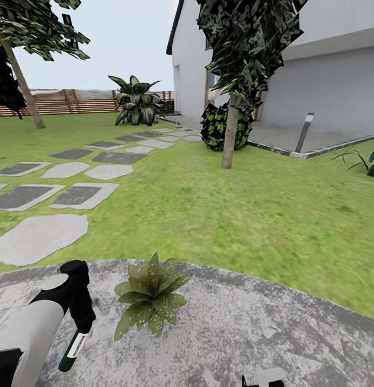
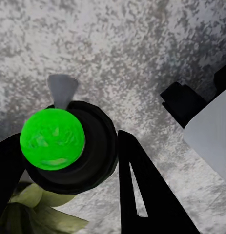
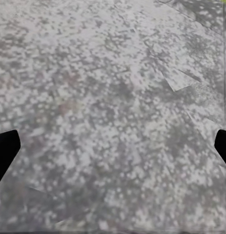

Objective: Pick up the pesticide atomizer in the garden and spray insectifuge to fully cover both potted plants in the garden.

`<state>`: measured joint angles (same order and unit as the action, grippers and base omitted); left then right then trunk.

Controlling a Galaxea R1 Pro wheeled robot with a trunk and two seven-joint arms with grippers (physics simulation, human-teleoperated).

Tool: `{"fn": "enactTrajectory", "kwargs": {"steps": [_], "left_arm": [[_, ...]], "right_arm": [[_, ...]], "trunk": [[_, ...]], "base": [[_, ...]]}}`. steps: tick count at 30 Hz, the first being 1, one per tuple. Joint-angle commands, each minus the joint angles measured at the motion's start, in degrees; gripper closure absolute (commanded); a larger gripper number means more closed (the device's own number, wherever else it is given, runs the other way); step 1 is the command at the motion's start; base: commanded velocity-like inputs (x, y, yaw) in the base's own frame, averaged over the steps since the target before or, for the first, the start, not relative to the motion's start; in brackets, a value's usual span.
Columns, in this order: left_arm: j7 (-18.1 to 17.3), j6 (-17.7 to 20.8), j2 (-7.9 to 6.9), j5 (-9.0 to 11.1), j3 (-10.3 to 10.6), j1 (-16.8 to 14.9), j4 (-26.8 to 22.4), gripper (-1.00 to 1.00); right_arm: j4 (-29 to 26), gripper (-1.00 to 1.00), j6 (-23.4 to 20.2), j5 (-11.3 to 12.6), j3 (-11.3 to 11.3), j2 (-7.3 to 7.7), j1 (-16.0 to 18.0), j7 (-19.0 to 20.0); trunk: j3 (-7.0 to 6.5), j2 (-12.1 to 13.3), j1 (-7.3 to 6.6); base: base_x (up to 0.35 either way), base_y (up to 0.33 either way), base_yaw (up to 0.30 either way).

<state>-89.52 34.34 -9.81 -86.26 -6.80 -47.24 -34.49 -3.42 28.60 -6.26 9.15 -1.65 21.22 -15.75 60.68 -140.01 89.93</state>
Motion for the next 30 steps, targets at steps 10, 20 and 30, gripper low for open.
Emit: {"fn": "enactTrajectory", "kwargs": {"steps": [10, 20, 30], "left_arm": [[-0.5, 0.4, 0.09, -0.2, 2.6, -5.4, 0.5, 1.00], [-0.5, 0.5, 1.77, 0.2, 2.9, -5.0, 1.3, 1.00], [-0.5, -5.2, -1.53, -0.1, 3.0, -4.5, 2.0, 1.00]], "right_arm": [[0.1, -1.00, 0.0, -0.6, 0.2, 0.08, 0.0, -0.7], [0.1, -1.00, 0.0, -0.7, 0.2, 0.16, 0.0, -0.7], [0.1, -1.00, 0.0, -0.7, 0.3, 0.16, 0.0, -0.6]], "trunk": [[0.05, 0.0, -0.01], [0.05, 0.0, -0.01], [0.05, 0.0, -0.01]], "base": [[0.000, 0.000, -0.137], [0.000, 0.000, -0.001], [0.000, 0.000, 0.000]]}}
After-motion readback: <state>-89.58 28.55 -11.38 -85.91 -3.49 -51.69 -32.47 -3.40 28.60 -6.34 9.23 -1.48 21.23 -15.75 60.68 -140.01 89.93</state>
